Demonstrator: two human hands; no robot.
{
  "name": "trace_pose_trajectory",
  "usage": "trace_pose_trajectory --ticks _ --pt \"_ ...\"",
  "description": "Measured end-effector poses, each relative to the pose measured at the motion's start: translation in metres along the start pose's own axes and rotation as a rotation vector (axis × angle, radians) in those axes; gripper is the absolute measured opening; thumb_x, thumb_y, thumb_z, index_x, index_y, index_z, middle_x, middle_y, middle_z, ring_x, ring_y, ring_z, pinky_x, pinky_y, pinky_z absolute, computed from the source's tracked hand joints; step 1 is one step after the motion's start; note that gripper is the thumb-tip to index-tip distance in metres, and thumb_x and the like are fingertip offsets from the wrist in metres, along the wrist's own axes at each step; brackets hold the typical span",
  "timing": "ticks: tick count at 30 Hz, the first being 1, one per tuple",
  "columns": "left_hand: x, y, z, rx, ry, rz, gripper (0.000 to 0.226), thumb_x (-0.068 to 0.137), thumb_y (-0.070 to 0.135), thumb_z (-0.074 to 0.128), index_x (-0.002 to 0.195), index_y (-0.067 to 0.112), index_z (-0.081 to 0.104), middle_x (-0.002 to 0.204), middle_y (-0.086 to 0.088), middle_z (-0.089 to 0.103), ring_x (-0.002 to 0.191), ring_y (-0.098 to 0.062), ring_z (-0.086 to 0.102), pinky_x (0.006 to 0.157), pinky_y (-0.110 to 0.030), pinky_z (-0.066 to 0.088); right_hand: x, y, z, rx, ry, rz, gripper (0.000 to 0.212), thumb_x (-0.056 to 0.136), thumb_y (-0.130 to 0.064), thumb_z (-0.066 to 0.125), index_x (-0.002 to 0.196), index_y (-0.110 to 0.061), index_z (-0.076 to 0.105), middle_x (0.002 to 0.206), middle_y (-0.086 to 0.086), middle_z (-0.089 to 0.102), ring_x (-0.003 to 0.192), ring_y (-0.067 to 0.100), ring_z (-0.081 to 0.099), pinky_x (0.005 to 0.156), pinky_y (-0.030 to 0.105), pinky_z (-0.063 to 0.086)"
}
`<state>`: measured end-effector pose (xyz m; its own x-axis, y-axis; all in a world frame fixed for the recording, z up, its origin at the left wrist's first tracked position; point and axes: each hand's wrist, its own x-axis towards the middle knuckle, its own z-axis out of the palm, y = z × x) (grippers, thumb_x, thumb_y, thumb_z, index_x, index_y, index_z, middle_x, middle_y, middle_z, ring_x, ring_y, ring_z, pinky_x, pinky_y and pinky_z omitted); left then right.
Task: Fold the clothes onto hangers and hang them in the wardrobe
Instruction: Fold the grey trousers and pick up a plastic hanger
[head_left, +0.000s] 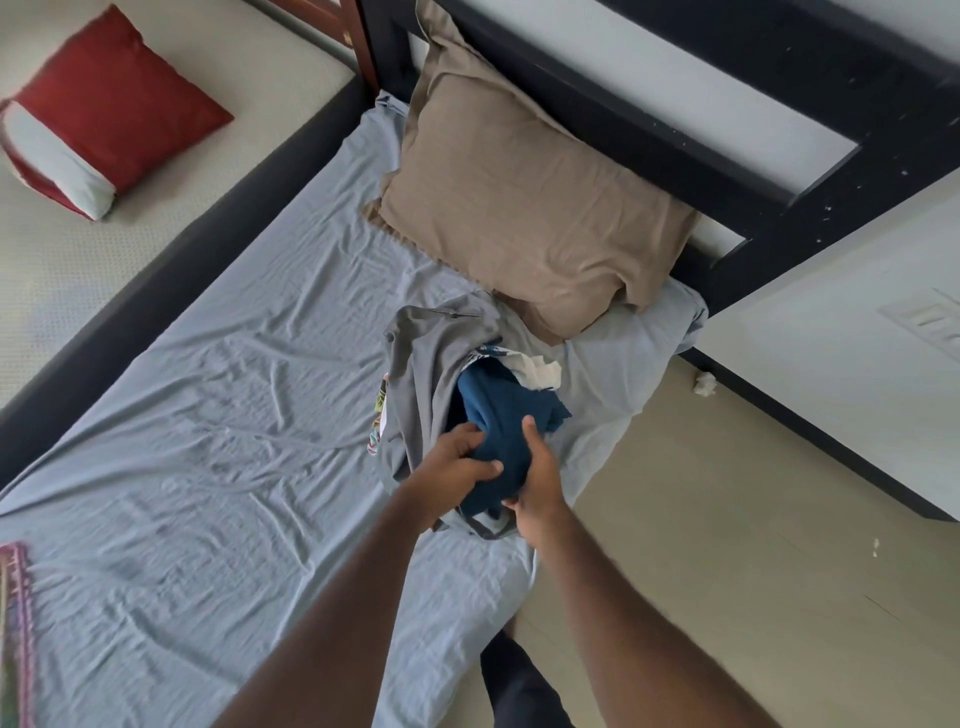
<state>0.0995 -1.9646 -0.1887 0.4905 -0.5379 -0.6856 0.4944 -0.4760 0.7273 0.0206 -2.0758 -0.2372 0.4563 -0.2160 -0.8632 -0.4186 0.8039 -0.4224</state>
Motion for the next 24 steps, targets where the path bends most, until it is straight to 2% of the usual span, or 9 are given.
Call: trace_pose_trajectory --ticks 3,6,9,10,11,15,19,22,24 --pt "-0.015 -0.008 -0.001 0.208 -0.172 -0.060 0.027 0.074 0.012 0.072 0.094 -0.007 0.069 0.097 -0.018 0.068 0.089 -0.032 0.066 0.080 -0.043 0.056 0.003 -0.008 0.005 -0.168 0.087 0.003 0.044 0.085 -0.035 0.076 0.123 -0.013 0.069 0.110 0.014 0.075 0.099 0.035 0.073 0.087 0.054 0.060" --pt "-0.030 -0.026 -0.004 0.184 -0.220 -0.135 0.013 0.077 0.016 0.074 0.080 0.003 0.074 0.076 0.001 0.069 0.076 -0.012 0.065 0.078 -0.043 0.053 0.001 -0.015 0.010 -0.214 0.181 -0.029 0.020 0.096 -0.012 0.062 0.116 -0.013 0.069 0.109 0.016 0.074 0.099 0.034 0.071 0.091 0.051 0.059" --pt "-0.043 -0.044 -0.007 0.098 -0.109 -0.159 0.047 0.086 0.049 0.071 0.110 0.009 0.073 0.102 0.003 0.075 0.097 -0.011 0.069 0.098 -0.038 0.053 -0.003 -0.020 0.016 -0.008 0.113 -0.076 0.032 0.100 -0.001 0.044 0.118 -0.011 0.068 0.113 0.016 0.072 0.105 0.032 0.068 0.096 0.047 0.056" --pt "-0.048 -0.043 -0.008 0.076 -0.024 -0.170 0.056 0.089 0.057 0.066 0.115 0.009 0.068 0.108 0.000 0.072 0.099 -0.012 0.067 0.086 -0.048 0.051 -0.005 -0.020 0.020 0.033 0.078 -0.083 0.034 0.099 0.000 0.041 0.118 -0.008 0.068 0.113 0.017 0.072 0.105 0.032 0.068 0.096 0.045 0.056" --pt "-0.052 -0.040 -0.008 0.024 0.064 -0.183 0.054 0.094 0.059 0.058 0.119 0.012 0.064 0.113 -0.001 0.070 0.101 -0.013 0.065 0.081 -0.036 0.051 -0.012 -0.019 0.026 0.052 0.039 -0.073 0.033 0.098 -0.001 0.040 0.113 -0.004 0.069 0.109 0.017 0.072 0.104 0.032 0.068 0.096 0.043 0.056" --pt "-0.046 -0.040 -0.017 -0.355 0.209 -0.230 0.057 0.094 0.069 0.048 0.127 0.026 0.064 0.118 0.000 0.073 0.110 -0.017 0.067 0.096 -0.045 0.050 -0.055 0.004 0.057 -0.232 -0.131 0.017 0.031 0.095 -0.008 0.041 0.083 0.001 0.069 0.080 0.015 0.070 0.078 0.027 0.067 0.079 0.036 0.053" --pt "-0.047 -0.038 -0.026 -0.407 0.337 -0.253 0.025 0.089 0.013 0.061 0.111 0.003 0.069 0.099 -0.020 0.073 0.092 -0.033 0.071 0.080 -0.042 0.060 -0.067 0.050 0.064 -0.534 -0.159 -0.083 0.027 0.092 0.006 0.039 0.084 0.011 0.065 0.074 0.013 0.064 0.080 0.027 0.062 0.076 0.034 0.052" --pt "-0.066 -0.040 -0.037 -0.190 0.352 -0.196 0.028 0.084 -0.008 0.049 0.099 0.004 0.069 0.090 -0.019 0.074 0.088 -0.038 0.071 0.080 -0.046 0.059 -0.071 0.063 0.050 -0.318 0.076 -0.010 0.020 0.087 -0.009 0.053 0.072 -0.008 0.067 0.066 0.006 0.067 0.069 0.025 0.061 0.066 0.033 0.051" --pt "-0.081 -0.046 -0.046 -0.175 0.284 -0.177 0.031 0.086 -0.010 0.049 0.102 0.006 0.070 0.092 -0.018 0.073 0.086 -0.032 0.068 0.079 -0.041 0.055 -0.078 0.068 0.043 -0.104 0.153 0.032 0.022 0.097 -0.024 0.054 0.089 -0.009 0.067 0.073 0.008 0.070 0.066 0.025 0.063 0.065 0.035 0.051"
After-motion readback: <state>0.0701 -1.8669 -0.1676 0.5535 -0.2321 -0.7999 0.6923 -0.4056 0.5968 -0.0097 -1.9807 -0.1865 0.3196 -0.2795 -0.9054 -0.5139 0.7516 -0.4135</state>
